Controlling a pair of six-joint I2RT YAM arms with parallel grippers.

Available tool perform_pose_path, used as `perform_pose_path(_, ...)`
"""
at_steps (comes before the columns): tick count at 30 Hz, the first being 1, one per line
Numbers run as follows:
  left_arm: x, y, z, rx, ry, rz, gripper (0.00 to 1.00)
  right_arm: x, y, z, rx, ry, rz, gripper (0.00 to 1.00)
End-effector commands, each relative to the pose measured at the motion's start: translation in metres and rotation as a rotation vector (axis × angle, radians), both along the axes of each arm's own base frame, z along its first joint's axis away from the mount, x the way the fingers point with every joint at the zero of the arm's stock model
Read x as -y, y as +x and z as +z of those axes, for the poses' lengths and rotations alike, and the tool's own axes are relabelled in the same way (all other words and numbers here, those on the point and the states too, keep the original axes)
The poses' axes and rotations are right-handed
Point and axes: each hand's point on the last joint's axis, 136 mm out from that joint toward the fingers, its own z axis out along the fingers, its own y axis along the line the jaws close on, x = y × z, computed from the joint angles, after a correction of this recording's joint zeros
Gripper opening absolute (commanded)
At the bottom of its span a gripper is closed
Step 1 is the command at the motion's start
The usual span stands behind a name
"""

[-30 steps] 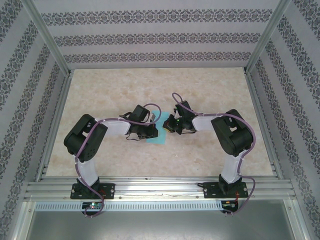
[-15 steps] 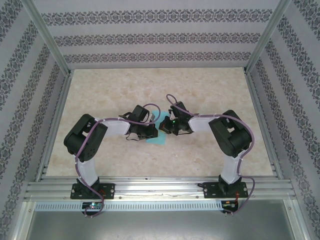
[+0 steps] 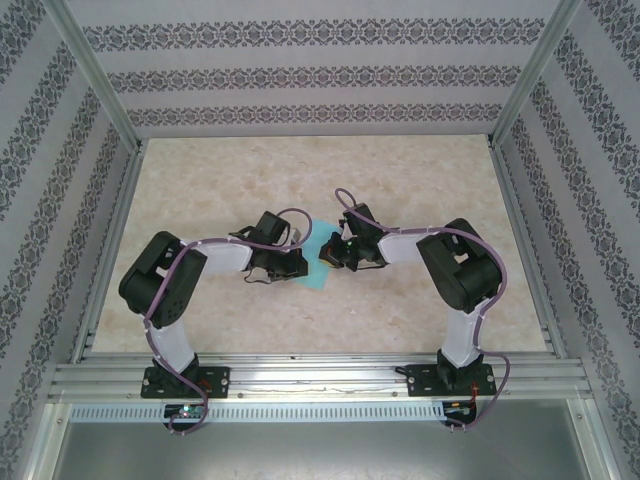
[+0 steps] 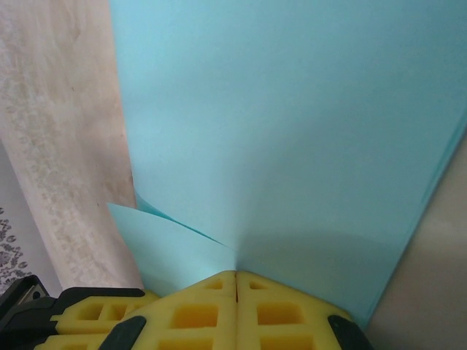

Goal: Fold a paper plane with a square sheet of paper (pick it up from the middle)
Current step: Fold the triangle a second time at the center of the table.

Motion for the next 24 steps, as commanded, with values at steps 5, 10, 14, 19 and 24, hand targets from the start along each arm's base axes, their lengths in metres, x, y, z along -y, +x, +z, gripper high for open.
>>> perform_pose_path(5, 0.003, -0.007, 0.020, -0.017, -0.098, 0.026, 0.11, 0.019, -0.006, -0.023, -0.046, -0.075, -0.038, 0.00)
perform_pose_path(10, 0.009, 0.012, 0.033, 0.052, -0.112, 0.033, 0.11, 0.017, -0.005, -0.021, -0.044, -0.071, -0.038, 0.00)
perform_pose_path(14, 0.007, 0.021, 0.013, 0.041, -0.073, 0.054, 0.11, 0.016, -0.006, -0.022, -0.044, -0.072, -0.035, 0.00)
perform_pose_path(19, 0.009, 0.031, 0.009, 0.058, -0.088, 0.086, 0.11, 0.014, -0.006, -0.020, -0.042, -0.065, -0.029, 0.00)
perform_pose_path(24, -0.009, 0.016, -0.007, 0.018, -0.012, 0.119, 0.11, 0.014, -0.006, -0.020, -0.042, -0.067, -0.029, 0.00)
